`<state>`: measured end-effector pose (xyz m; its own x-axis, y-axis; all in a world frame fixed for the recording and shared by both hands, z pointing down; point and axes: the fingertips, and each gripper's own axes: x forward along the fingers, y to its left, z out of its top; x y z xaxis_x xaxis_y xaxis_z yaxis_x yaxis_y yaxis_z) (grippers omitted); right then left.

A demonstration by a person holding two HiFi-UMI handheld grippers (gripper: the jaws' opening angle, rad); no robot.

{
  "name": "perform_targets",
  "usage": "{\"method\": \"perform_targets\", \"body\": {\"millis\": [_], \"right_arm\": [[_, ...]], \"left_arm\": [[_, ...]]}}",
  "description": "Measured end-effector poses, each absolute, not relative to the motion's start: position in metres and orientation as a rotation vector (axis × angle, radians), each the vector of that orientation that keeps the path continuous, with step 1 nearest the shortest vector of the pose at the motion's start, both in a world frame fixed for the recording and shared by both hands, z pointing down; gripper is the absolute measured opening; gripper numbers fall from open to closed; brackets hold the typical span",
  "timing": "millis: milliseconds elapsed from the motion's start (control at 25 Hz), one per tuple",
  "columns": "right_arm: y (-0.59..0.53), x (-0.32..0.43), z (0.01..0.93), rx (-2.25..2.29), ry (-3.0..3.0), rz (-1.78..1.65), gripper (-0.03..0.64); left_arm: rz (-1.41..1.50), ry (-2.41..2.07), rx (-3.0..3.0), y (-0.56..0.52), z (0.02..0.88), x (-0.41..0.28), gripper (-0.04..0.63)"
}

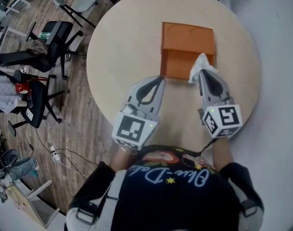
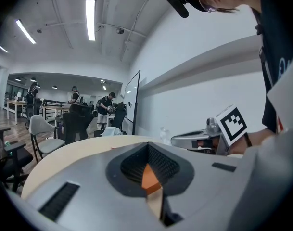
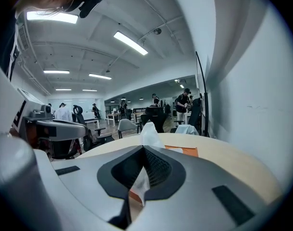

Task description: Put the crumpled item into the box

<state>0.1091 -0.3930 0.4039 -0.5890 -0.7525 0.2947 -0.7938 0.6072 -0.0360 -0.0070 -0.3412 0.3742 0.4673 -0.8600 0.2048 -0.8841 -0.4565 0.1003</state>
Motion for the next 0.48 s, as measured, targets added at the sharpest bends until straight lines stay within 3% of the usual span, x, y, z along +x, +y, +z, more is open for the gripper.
{"method": "perform_targets", "body": {"millis": [480], "right_arm": [[-0.43,0.099,0.459,1.256,-2.452,0.285,0.0]], "left_arm": [[0.199,-1.539,2.462,-0.358,0.397,-0.03,-0.009]]}}
